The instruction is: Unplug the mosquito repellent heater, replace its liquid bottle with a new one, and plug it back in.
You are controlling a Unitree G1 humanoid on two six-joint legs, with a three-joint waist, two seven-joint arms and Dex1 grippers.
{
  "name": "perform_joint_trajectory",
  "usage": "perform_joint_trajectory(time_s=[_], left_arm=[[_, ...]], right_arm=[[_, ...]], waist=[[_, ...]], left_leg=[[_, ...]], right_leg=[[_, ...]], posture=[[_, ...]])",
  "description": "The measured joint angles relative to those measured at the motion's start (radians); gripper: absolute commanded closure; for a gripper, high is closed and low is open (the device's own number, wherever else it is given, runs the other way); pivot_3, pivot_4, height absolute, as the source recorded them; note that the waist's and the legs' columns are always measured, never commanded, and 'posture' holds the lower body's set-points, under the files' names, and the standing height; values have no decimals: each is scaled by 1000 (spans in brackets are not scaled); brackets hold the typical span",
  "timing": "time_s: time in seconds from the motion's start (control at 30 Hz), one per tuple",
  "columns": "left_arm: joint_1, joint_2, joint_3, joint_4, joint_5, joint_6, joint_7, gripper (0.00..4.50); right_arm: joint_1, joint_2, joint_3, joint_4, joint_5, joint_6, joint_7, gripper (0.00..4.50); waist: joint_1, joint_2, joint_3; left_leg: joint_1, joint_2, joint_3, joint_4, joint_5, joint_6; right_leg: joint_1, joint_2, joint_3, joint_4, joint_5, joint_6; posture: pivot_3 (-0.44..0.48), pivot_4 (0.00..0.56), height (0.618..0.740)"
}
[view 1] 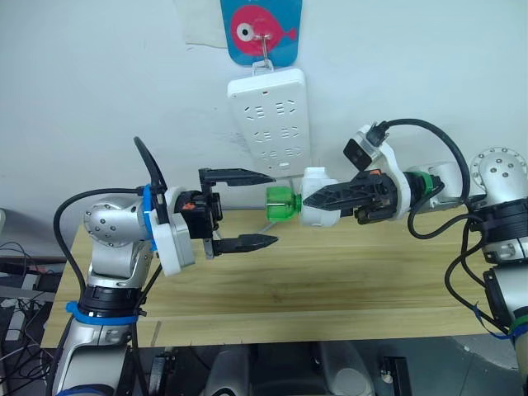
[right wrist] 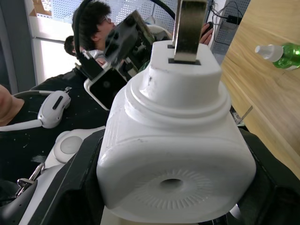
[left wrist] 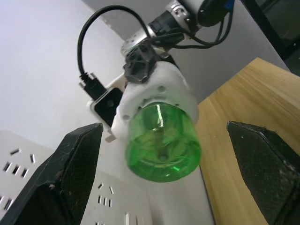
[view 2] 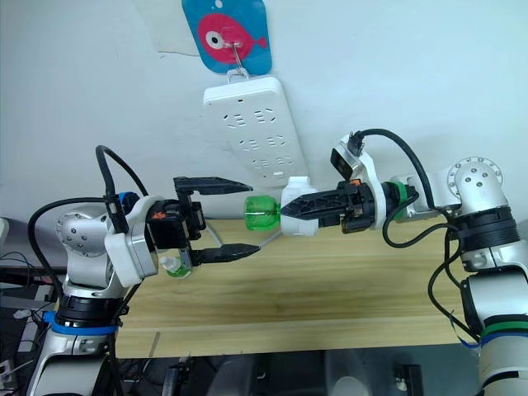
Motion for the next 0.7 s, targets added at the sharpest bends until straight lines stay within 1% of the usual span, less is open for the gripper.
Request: perform_joint_trajectory(time_s=[0.3, 0.7], left_arm=[[-56, -2, -47, 145, 39, -169, 5, 24], [-119, -15, -91, 252, 42, -240, 47, 24]], right_arm=[[-8, 5, 0, 12, 0, 14, 7, 1305], [-23, 13, 1, 12, 0, 20, 13, 1305]], waist=[[-4, 0, 0], [-5, 0, 0]], left_leg=[[0, 0, 0, 0, 0, 0], [0, 0, -1, 0, 0, 0]], right_leg=[[0, 0, 0, 0, 0, 0], [0, 0, 0, 0, 0, 0]], posture=[[-167, 324, 740], [-168, 328, 740]])
